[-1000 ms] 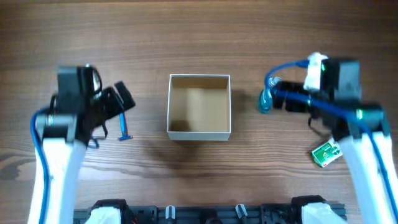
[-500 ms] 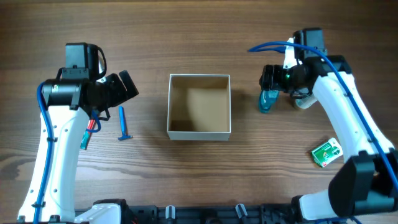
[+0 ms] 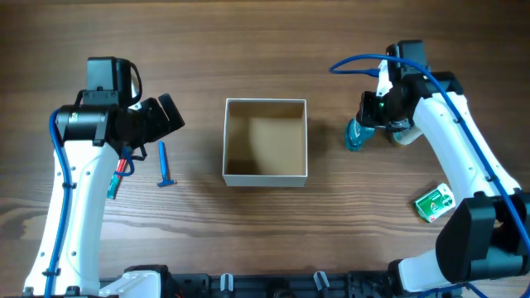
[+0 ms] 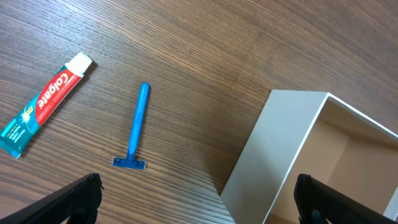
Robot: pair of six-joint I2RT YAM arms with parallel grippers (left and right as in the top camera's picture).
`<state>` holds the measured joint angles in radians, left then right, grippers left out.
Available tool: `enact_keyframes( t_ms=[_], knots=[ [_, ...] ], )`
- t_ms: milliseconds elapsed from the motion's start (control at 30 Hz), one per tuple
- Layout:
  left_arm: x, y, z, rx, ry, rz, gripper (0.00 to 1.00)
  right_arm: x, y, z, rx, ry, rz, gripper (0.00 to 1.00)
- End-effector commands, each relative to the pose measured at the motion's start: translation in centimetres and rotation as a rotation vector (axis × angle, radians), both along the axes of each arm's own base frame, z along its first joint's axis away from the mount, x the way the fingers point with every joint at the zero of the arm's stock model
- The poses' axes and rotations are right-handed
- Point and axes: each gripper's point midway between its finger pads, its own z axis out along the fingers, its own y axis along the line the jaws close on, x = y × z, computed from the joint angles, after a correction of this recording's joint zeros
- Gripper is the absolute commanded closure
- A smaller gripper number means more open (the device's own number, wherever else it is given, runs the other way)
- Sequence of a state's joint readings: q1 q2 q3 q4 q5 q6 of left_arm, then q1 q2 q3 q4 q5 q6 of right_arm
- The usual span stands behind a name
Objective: Pack container
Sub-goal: 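Reach the right gripper to the blue mouthwash bottle and grasp it, then carry the mouthwash into the box and release it upright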
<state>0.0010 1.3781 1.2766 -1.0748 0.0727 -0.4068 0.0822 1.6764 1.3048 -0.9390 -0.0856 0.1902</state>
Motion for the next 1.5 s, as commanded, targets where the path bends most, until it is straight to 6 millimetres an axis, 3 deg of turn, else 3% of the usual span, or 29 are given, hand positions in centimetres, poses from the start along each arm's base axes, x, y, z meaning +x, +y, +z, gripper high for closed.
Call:
enact_keyframes(
  t_ms=[0,67,133,200,233,300,400,433,467,567,633,700,933,1133,1200,1333,1467],
  knots=[
    [0.3,-0.5,0.6,-0.023,-0.012,0.0,0.0,0.3,-0.2,0.4,-0.011,-0.008,-0.008,0.8],
    [0.3,-0.4,0.6,-0.018,-0.012,0.001,0.0,0.4,-0.2,0.5,-0.011,-0.015,-0.006,0.96],
    [0.2,0.1,0.5,0.008,-0.011,0.013,0.0,0.4,0.1,1.7,-0.011,-0.033,0.007,0.96],
    [0.2,0.3,0.5,0.017,-0.009,0.017,0.0,0.5,1.0,4.1,-0.008,-0.069,0.033,0.96],
    [0.2,1.0,0.5,0.056,-0.009,0.034,0.0,0.6,2.1,6.5,-0.012,-0.103,0.06,0.96],
    [0.1,2.6,0.5,0.128,-0.005,0.09,0.0,0.8,4.9,12.0,-0.022,-0.183,0.121,0.96],
    [-0.2,4.3,0.4,0.128,0.008,0.174,0.0,0.6,9.4,17.4,-0.031,-0.314,0.191,0.96],
    [-0.3,5.2,0.4,0.136,0.01,0.202,0.0,0.1,13.0,19.3,0.007,-0.386,0.245,0.96],
    [-0.4,5.9,0.4,0.139,0.009,0.221,0.0,-0.3,15.3,19.8,0.039,-0.411,0.269,0.96],
    [-0.4,6.4,0.4,0.139,0.009,0.237,0.0,-0.7,19.6,18.3,0.063,-0.403,0.242,0.96],
    [-0.5,6.3,0.4,0.139,0.01,0.237,0.0,-0.5,21.4,16.3,0.054,-0.368,0.22,0.96],
    [-0.5,6.3,0.4,0.139,0.01,0.237,0.0,-0.3,23.1,12.8,0.032,-0.292,0.221,0.96],
    [-0.5,6.3,0.4,0.139,0.01,0.237,0.0,2.1,25.8,6.2,0.017,-0.215,0.179,0.96],
    [-0.5,6.3,0.4,0.139,0.011,0.237,0.0,2.4,26.2,2.9,-0.013,-0.161,0.178,0.95],
    [-0.5,6.3,0.4,0.139,0.011,0.237,0.0,2.4,26.4,2.1,-0.013,-0.142,0.183,0.85],
    [-0.5,6.3,0.4,0.139,0.011,0.237,0.0,2.4,26.5,1.9,-0.012,-0.139,0.184,0.5],
    [-0.5,6.3,0.4,0.139,0.011,0.237,0.0,1.8,27.2,2.0,0.008,-0.126,0.277,0.28]
  ],
)
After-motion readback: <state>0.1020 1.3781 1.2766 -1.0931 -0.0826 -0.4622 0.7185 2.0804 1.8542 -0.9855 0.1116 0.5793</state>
